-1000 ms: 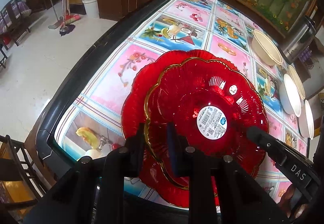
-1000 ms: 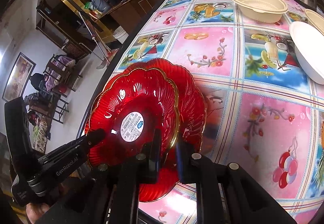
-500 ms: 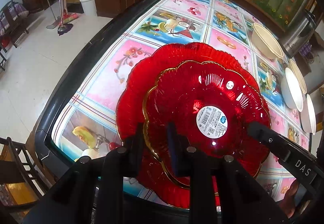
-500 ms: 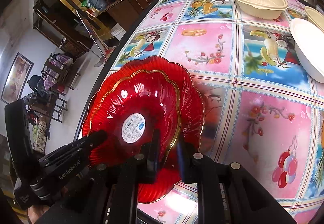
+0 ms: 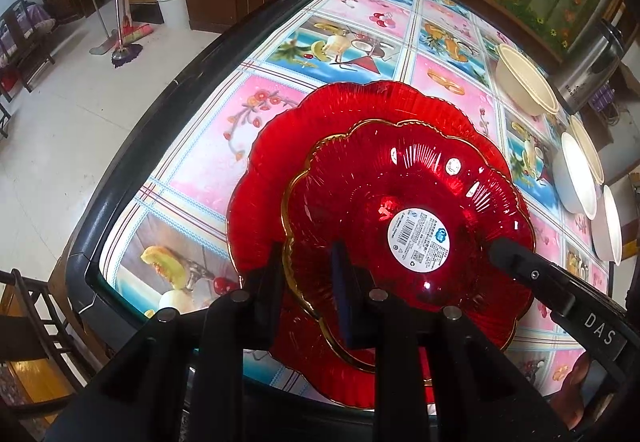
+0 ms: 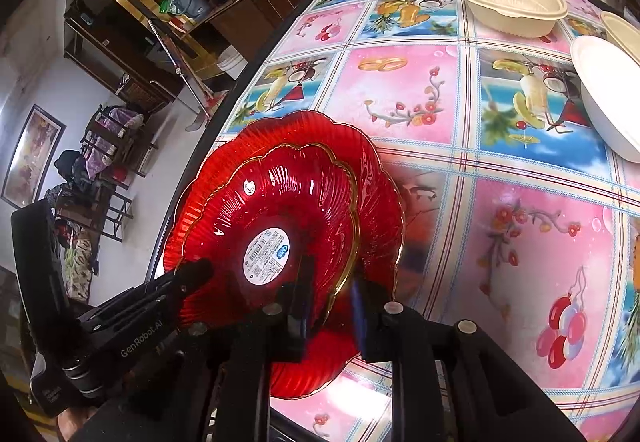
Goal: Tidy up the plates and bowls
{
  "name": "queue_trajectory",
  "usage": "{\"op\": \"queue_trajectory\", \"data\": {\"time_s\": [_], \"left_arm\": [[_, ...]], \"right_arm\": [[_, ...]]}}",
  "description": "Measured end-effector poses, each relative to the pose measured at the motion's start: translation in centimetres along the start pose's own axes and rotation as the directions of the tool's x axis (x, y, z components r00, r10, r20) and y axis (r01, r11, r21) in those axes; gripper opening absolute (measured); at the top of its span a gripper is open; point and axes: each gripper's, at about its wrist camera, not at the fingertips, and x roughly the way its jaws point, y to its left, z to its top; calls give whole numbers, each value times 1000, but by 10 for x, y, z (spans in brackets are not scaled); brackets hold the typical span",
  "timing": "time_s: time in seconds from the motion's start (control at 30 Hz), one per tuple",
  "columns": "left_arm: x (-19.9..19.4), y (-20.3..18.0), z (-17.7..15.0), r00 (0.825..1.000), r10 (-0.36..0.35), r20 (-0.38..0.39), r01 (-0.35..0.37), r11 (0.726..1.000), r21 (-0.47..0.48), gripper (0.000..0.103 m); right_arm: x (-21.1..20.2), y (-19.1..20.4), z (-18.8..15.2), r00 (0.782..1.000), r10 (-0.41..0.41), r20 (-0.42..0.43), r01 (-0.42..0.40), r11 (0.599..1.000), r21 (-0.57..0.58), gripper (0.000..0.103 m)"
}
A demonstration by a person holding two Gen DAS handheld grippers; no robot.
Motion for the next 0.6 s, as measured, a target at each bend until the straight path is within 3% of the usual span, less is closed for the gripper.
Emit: {"op": "queue_trajectory", "data": {"time_s": [0.13,0.37,0.4,0.43,0.47,0.5,0.57,0.6], "left_arm": [[0,-1,-1,1000,0,-8,0,1000,-2,21],[-7,0,-3,1000,-16,8,16,1000,-1,26],[-10,0,-3,1000,-30,9,30,1000,-1,34],[-13,-1,-3,999,-33,16,33,999,0,51],[-17,-1,-4,999,-46,29,46,999,-3,57],[-21,-1,-4,997,-59,39,60,998,-5,62],[-27,-2,-4,997,-49,53,49,999,-4,64],[-31,-2,-4,997,-40,62,40,999,-6,66]], "right_arm": [[0,1,0,1000,1,-7,-1,1000,0,22],[-10,14,-3,1000,2,7,-2,999,-49,63],[-11,14,-4,1000,9,7,-8,999,-51,63],[-13,14,-5,1000,10,7,-10,999,-52,63],[-15,14,-5,1000,13,10,-13,999,-50,64],[-18,13,-6,1000,17,16,-16,999,-48,65],[-23,13,-7,999,25,22,-24,998,-55,68],[-27,13,-8,999,30,29,-28,998,-59,74]]}}
